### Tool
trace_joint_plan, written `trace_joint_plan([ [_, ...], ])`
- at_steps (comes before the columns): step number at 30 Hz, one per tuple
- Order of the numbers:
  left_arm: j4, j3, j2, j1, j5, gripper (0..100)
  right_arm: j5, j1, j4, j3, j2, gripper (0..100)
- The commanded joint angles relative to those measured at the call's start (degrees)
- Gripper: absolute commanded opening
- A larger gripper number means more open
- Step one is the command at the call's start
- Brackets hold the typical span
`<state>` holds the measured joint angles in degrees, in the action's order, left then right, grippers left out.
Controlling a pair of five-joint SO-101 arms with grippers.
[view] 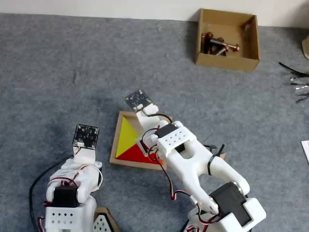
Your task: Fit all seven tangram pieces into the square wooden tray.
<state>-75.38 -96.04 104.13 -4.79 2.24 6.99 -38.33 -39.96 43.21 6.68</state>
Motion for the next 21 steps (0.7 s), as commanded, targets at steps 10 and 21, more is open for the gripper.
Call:
trace_joint_plan([
  [10, -0.3, -1.1, 0.3, -0.5, 0.3, 1, 0.6, 7.4, -4.9, 0.2, 1.0, 0.5],
  [21, -0.3, -1.1, 0.3, -0.5, 0.3, 1, 0.6, 7.3, -16.5, -9.5, 11.6, 0.5],
])
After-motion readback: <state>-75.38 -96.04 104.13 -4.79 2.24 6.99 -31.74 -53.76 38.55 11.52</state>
